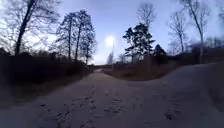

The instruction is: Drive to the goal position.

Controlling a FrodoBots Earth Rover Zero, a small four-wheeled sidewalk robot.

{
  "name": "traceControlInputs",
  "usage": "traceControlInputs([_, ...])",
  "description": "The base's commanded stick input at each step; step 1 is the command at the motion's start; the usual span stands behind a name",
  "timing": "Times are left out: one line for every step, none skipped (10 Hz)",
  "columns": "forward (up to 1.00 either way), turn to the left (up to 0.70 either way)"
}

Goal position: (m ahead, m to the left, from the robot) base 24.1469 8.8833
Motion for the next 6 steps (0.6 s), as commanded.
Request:
traceControlInputs([1.0,0.0])
traceControlInputs([1.0,0.0])
traceControlInputs([1.0,0.0])
traceControlInputs([1.0,0.0])
traceControlInputs([1.0,0.0])
traceControlInputs([1.0,0.0])
